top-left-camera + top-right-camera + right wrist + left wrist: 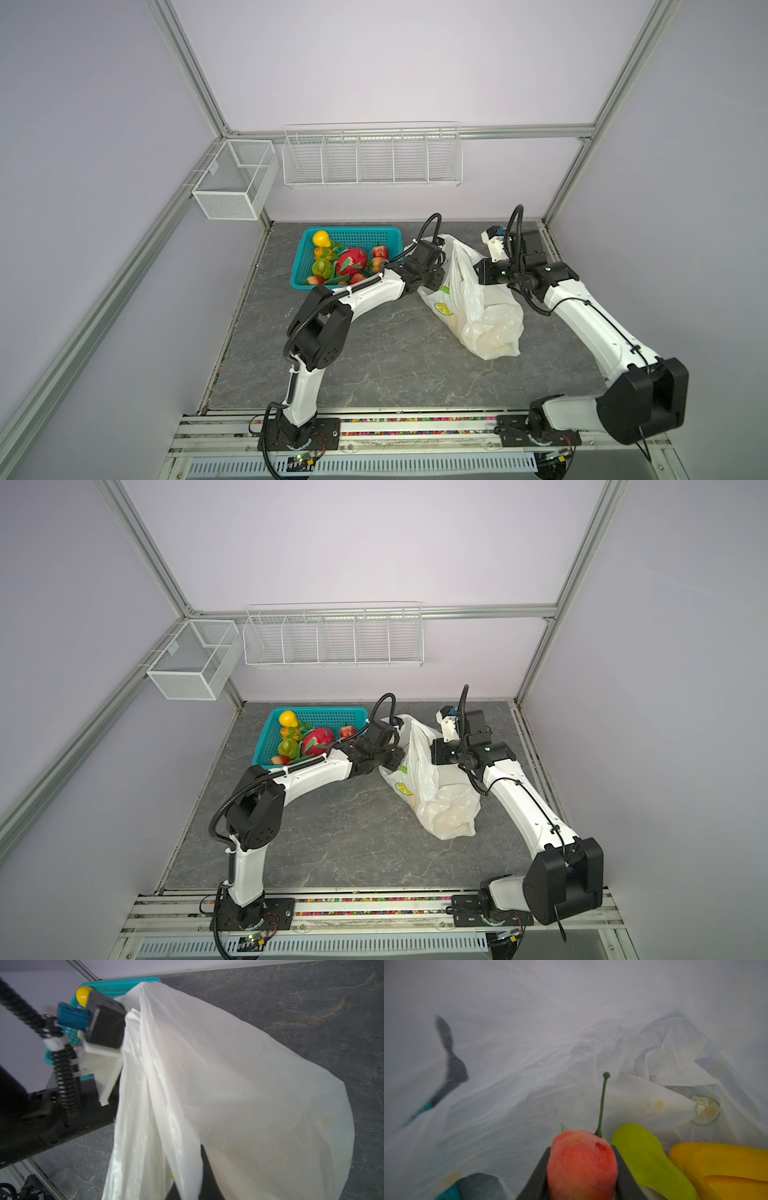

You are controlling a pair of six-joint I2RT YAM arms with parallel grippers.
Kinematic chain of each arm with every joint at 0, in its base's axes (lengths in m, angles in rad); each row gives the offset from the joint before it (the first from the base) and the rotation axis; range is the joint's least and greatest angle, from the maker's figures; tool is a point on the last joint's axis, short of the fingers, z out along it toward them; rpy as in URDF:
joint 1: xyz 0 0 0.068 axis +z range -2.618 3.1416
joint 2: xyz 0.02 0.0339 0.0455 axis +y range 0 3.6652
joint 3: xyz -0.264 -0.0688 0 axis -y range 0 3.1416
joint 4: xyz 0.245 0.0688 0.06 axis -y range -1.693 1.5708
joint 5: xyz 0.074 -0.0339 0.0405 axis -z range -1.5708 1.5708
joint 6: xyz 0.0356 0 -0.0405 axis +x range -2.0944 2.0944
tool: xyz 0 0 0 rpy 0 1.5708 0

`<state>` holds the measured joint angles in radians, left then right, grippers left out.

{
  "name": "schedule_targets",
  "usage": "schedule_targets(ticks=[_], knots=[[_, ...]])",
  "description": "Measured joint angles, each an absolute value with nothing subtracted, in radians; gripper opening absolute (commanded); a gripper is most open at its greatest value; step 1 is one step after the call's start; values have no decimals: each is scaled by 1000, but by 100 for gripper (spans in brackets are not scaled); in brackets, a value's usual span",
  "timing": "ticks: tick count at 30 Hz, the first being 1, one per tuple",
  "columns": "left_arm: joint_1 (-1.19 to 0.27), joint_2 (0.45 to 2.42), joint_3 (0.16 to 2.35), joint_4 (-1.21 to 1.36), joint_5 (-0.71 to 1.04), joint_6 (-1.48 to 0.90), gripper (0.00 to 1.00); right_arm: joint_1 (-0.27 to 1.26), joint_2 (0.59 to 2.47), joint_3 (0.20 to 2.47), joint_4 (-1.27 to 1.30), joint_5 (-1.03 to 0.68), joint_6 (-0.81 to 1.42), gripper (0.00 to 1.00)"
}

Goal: Place the fake fruits into the plastic bag and tie a complex knot
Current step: 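Carry the small peach into the bag mouth held by the right gripper, then open the left gripper to drop the peach into the bag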

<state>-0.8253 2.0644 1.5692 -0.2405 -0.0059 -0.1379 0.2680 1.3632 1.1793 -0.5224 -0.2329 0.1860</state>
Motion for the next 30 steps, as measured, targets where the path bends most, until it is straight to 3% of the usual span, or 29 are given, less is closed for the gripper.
schedule_targets(ticks=[4, 11, 23, 30], knots=[[-826, 2101, 1568, -199, 105, -180, 41, 267, 1363, 1179, -523, -232, 186, 10], [-826, 2088, 1538, -122, 223, -195, 62, 264, 1356, 1178, -524, -232, 183, 10], [-826, 1961, 1435, -163, 185, -125, 80, 264, 1356, 1178, -524, -233, 180, 10], [-824, 1832, 1326, -160, 183, -117, 85, 263, 1360, 1180, -522, -289, 156, 9]])
